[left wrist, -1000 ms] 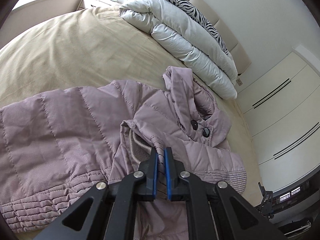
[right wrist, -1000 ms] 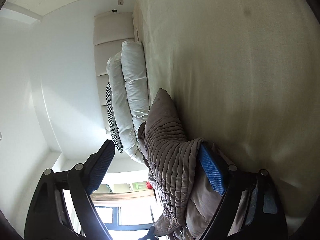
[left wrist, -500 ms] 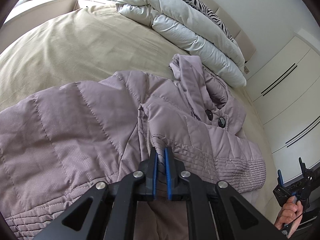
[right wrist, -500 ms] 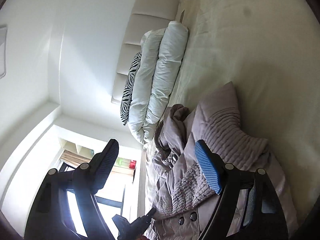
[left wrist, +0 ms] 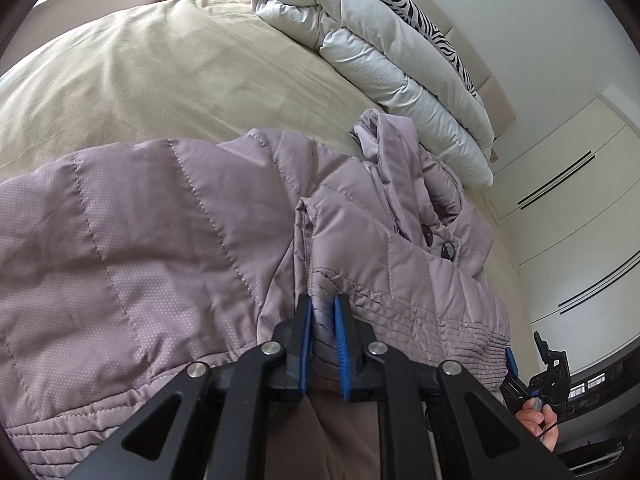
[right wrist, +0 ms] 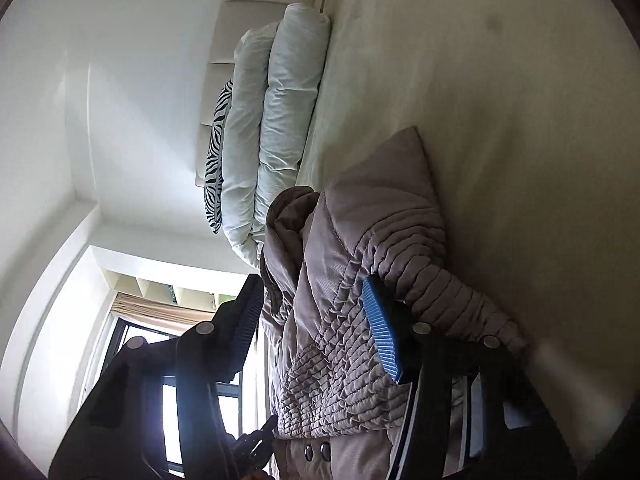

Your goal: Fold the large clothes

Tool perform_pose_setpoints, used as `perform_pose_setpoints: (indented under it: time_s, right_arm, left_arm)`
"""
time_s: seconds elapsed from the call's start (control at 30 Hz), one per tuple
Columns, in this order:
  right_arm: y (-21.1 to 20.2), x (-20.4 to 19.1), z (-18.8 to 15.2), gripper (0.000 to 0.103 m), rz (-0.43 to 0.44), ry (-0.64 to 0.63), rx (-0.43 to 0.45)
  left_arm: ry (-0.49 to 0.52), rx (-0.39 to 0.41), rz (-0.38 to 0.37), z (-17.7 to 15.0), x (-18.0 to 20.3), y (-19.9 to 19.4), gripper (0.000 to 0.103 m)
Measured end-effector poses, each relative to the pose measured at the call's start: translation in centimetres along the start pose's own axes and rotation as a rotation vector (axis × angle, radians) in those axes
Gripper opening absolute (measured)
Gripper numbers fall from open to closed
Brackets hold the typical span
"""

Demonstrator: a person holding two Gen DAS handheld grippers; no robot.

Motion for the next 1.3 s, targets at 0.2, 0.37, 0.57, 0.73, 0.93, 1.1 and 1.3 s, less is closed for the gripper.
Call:
perform_pose_setpoints:
  time_s: [0.2, 0.37, 0.57, 0.73, 0.93, 1.1, 1.3]
  right_arm:
    - [0.2, -5.9, 1.0, 0.072, 0.037, -0.087, 0.012]
    - [4.1, -5.7, 2.2, 0.072, -0.102, -0.122, 0.004]
    - [4.6, -2.5, 1.5, 0.072, -0.146, -0.208, 0.014]
    - [2.3, -3.2, 0.3, 0.079, -0.146, -0.243, 0.089]
    - [-0.1, -6.1, -2.9, 0.079, -0.242, -0.338, 0.088]
    - [-6.1, -11.2, -11.7, 0.079, -0.153, -0.557, 0.111]
    - [-12.2, -13.0, -23.0, 0.096, -0.062, -0.73, 0.079]
  left_arm:
    - [0.038, 0.099, 0.08, 1.2, 2.1, -3.7, 0.018]
    - [0.191, 0.047, 0.071, 2.7, 6.2, 0.1, 0.034]
    - [0.199, -0.033, 0.112, 1.4, 5.2, 4.9, 0.034]
    - [0.141, -0.022, 0.036, 1.3, 4.3, 3.7, 0.034]
    - [0.084, 0.112, -0.024, -1.9, 3.1, -7.0, 0.069]
    - [-0.056, 0.251, 0.0, -8.7, -2.0, -18.6, 0.085]
    - [-0.346, 0.393, 0.057, -17.1, -10.0, -29.0, 0.087]
Point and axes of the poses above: each gripper's, at about its wrist camera, not at the fingertips, and y roughly the way its jaws point, x to its right, z to its top, the point moved 2 cm from there along y, roughly the way its jaws point, and after that the axes turned 15 degrees about y, right-handed, at the moved point
